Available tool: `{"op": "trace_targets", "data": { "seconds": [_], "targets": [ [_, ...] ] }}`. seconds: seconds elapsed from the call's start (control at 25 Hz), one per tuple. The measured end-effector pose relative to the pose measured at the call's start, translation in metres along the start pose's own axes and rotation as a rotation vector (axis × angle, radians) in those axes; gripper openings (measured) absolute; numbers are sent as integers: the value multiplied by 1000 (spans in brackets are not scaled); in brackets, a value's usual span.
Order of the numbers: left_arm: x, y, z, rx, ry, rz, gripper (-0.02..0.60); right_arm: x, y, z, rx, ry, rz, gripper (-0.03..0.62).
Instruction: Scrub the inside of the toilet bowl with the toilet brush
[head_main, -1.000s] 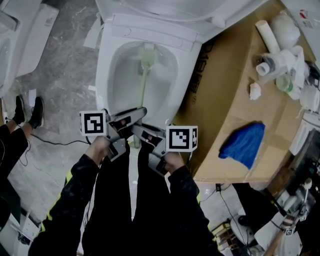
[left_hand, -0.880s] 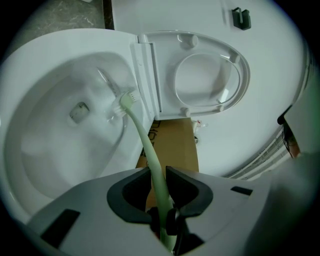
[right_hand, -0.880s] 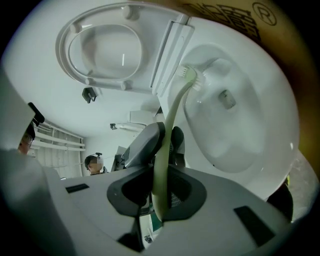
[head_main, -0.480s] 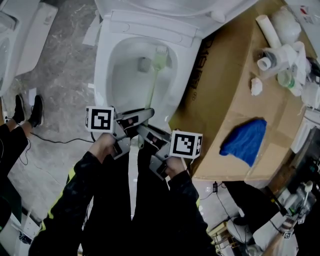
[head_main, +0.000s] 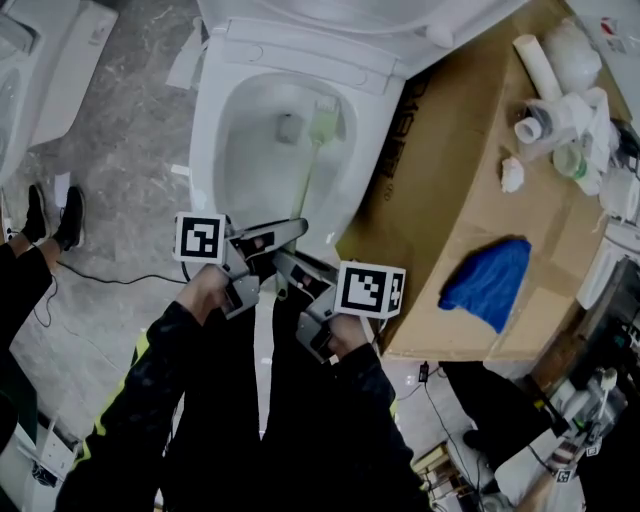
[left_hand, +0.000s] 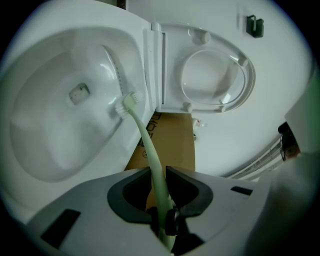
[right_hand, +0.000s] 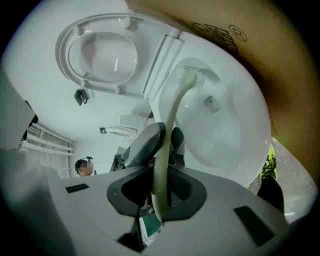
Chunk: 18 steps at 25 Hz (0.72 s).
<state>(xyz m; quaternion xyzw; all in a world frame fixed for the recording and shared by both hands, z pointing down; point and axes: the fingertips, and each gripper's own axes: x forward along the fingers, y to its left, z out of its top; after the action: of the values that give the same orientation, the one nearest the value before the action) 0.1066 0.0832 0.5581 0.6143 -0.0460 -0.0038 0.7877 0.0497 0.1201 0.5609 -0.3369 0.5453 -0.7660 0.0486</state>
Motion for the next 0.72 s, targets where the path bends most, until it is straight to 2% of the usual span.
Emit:
{"op": "trace_targets", "data": {
  "seconds": [0.16, 0.36, 0.72],
  "targets": [
    [-4, 3, 4, -53, -67, -54, 86, 3, 0, 0, -34, 79, -58, 58],
    [3, 10, 10, -92, -103, -105, 86, 0, -8, 8, -39, 133, -129, 57],
    [19, 27, 25, -227, -169, -214, 86, -1, -25, 28, -41, 204, -277, 57]
  ]
}}
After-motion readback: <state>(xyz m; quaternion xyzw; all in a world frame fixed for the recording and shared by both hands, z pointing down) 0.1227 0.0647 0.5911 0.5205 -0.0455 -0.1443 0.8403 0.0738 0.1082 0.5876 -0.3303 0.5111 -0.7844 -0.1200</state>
